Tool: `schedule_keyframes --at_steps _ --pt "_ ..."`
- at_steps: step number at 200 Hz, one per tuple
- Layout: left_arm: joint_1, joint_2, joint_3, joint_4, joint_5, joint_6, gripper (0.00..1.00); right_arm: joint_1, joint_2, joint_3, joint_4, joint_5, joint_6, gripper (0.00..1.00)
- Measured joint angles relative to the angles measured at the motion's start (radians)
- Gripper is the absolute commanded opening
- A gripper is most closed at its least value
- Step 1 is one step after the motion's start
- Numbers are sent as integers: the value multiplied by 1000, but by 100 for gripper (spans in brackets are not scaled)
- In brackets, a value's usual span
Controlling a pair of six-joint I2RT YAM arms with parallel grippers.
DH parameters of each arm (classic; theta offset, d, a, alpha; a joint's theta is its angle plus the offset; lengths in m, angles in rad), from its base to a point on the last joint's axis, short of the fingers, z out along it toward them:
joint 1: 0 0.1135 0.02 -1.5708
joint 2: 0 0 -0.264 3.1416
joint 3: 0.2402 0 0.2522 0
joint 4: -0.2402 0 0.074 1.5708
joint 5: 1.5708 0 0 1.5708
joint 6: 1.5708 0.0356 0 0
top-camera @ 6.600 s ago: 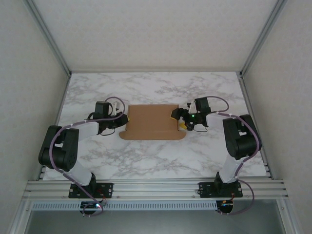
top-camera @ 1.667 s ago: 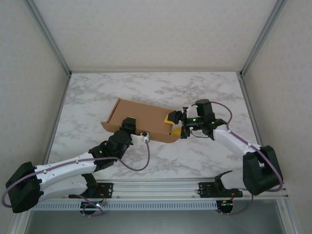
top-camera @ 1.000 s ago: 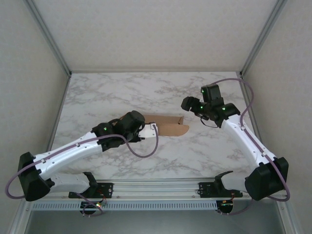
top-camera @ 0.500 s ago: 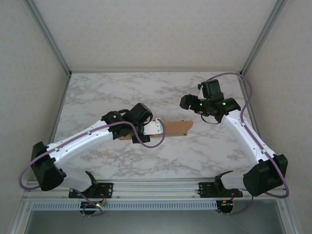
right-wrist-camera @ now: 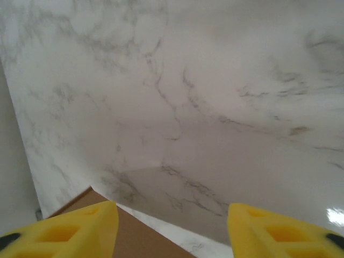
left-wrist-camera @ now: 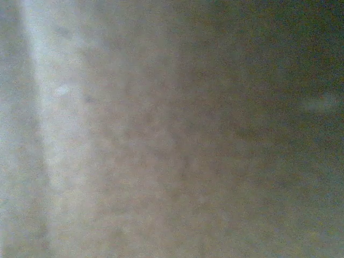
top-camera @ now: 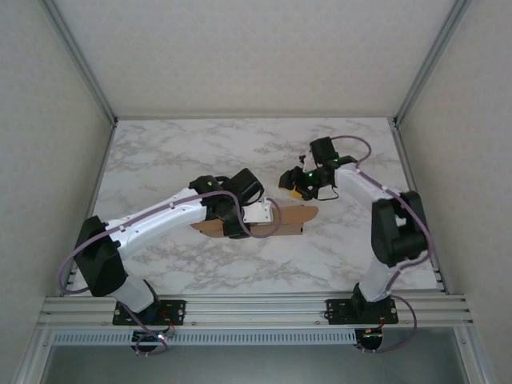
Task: Fold the paper box
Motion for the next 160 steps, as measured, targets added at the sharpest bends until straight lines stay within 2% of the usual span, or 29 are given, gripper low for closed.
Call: schedule_keyframes --at_steps 32,73,85,133,160 --pt "0 21 10 -5 -1 8 50 59 139 85 -28 -113 -45 41" --pt "0 61 42 -6 -1 20 60 171 203 160 -49 -182 -91 37" --pt "1 74 46 -4 -2 24 66 184 223 164 -53 -188 -94 37" --pt "5 96 47 16 -36 28 80 206 282 166 -64 -187 -95 37" --pt "7 95 47 29 -67 29 88 206 282 166 -70 -175 -99 42"
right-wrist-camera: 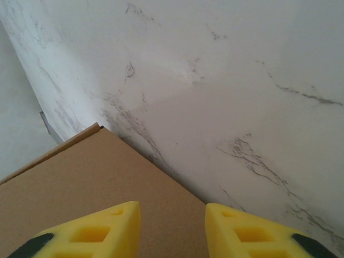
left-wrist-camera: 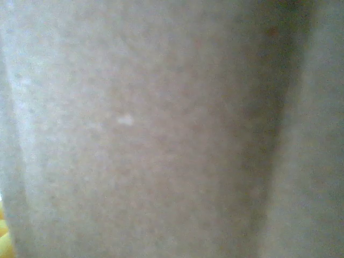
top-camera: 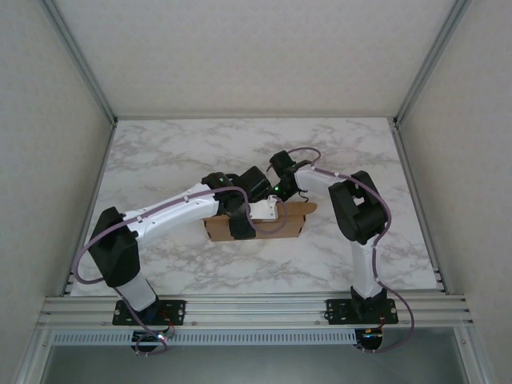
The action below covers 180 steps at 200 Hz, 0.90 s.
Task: Fold the paper box
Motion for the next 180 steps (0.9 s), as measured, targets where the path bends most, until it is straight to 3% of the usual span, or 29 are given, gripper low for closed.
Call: schedule_keyframes --at_steps 62,99,180 --pt "0 -43 0 32 -61 5 96 -6 -28 -13 2 74 -14 54" --pt "-2 -85 -1 43 -80 5 99 -13 -97 -34 13 101 -14 55" --pt "-30 -153 -11 73 -151 5 100 -14 -151 -36 7 156 -56 63"
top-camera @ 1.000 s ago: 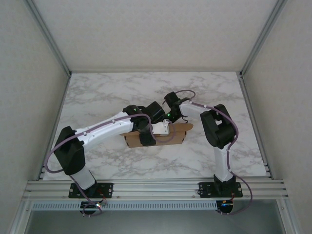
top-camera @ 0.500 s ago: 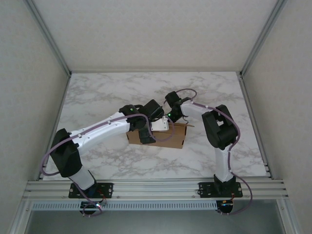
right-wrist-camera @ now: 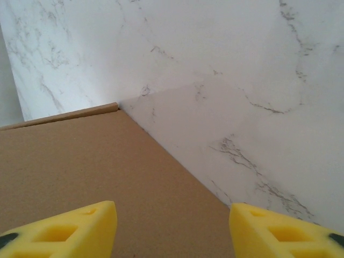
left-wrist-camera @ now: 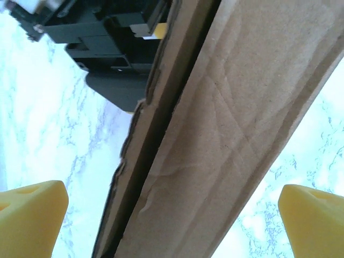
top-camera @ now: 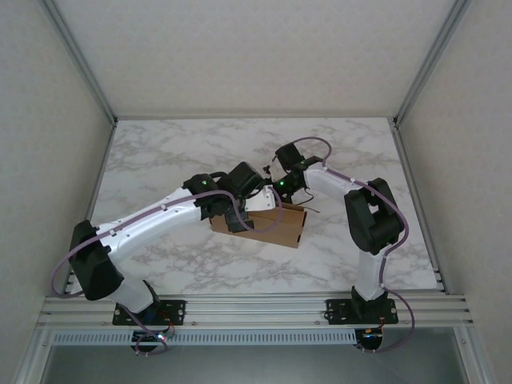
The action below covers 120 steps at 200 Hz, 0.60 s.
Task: Fold the paper box
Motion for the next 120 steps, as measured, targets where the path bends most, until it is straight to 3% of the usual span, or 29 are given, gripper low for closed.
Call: schedule_keyframes --at_steps 50,93,120 --pt "-6 -110 -1 55 -27 -31 100 -13 -68 53 -85 107 -70 79" --pt "-5 -236 -25 158 -11 -105 100 -30 -174 115 -98 153 -135 81" --pt "23 -296 -53 222 -12 -220 99 -30 -190 138 -117 123 -191 81"
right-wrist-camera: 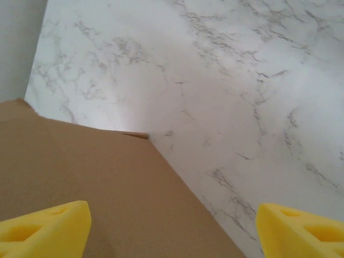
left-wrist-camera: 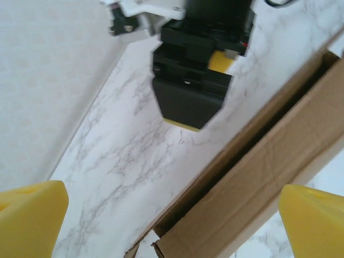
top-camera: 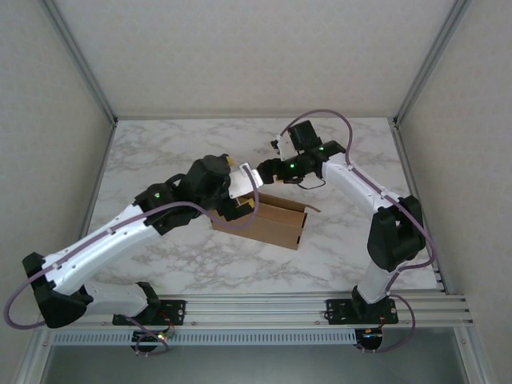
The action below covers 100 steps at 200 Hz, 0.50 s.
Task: Fold the paper box
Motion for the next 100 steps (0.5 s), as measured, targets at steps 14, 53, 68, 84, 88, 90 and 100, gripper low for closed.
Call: schedule_keyframes --at_steps 14,53,68,84,88,90,100 --pt "52 -7 2 28 8 -100 98 0 0 12 -27 -37 -28 83" --pt "210 -19 -7 99 4 -410 100 0 -1 36 -85 -140 -101 99" --pt "233 -43 -29 125 -4 -503 100 0 -2 36 -98 -178 -113 99" --pt "266 -84 -67 148 -3 -589 100 4 -7 36 -109 -204 -135 99" --pt "276 -92 -76 150 -3 -607 100 7 -8 36 -112 -206 -140 99" --pt "284 -97 -80 153 -2 -618 100 10 -10 36 -113 -205 -143 99" --pt "315 -112 -97 161 4 -659 100 21 -14 34 -118 -205 -159 99"
